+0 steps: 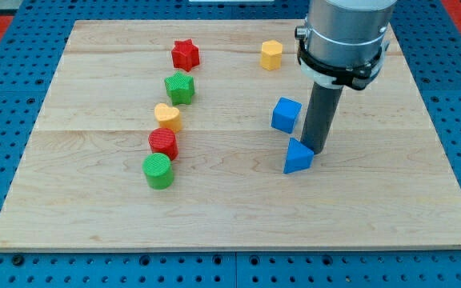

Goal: Place blue triangle to the bottom of the blue cube

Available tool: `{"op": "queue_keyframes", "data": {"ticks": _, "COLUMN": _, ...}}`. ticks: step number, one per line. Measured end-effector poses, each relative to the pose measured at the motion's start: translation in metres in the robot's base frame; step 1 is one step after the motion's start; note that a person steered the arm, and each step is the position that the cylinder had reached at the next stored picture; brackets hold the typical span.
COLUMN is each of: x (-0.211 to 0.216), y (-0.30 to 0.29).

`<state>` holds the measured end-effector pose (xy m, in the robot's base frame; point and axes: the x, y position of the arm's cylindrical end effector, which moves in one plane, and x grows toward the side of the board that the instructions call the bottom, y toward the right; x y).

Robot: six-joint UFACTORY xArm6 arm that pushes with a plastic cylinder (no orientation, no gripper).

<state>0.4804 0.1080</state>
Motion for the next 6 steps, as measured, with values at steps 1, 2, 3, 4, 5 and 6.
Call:
{"op": "queue_keyframes", "data": {"ticks": 1, "x": 0.011, "y": -0.010}}
{"op": "queue_keyframes", "data": {"ticks": 2, "x": 0.010, "y": -0.010}}
{"op": "queue_keyframes", "data": {"ticks": 3, "x": 0.012, "y": -0.011}}
{"op": "queue_keyframes", "data": {"ticks": 4, "x": 0.023, "y": -0.020}}
{"op": "queue_keyframes", "data": {"ticks": 5, "x": 0.023, "y": -0.020}}
{"op": "queue_keyframes", "data": {"ticks": 6, "x": 0.000, "y": -0.018}}
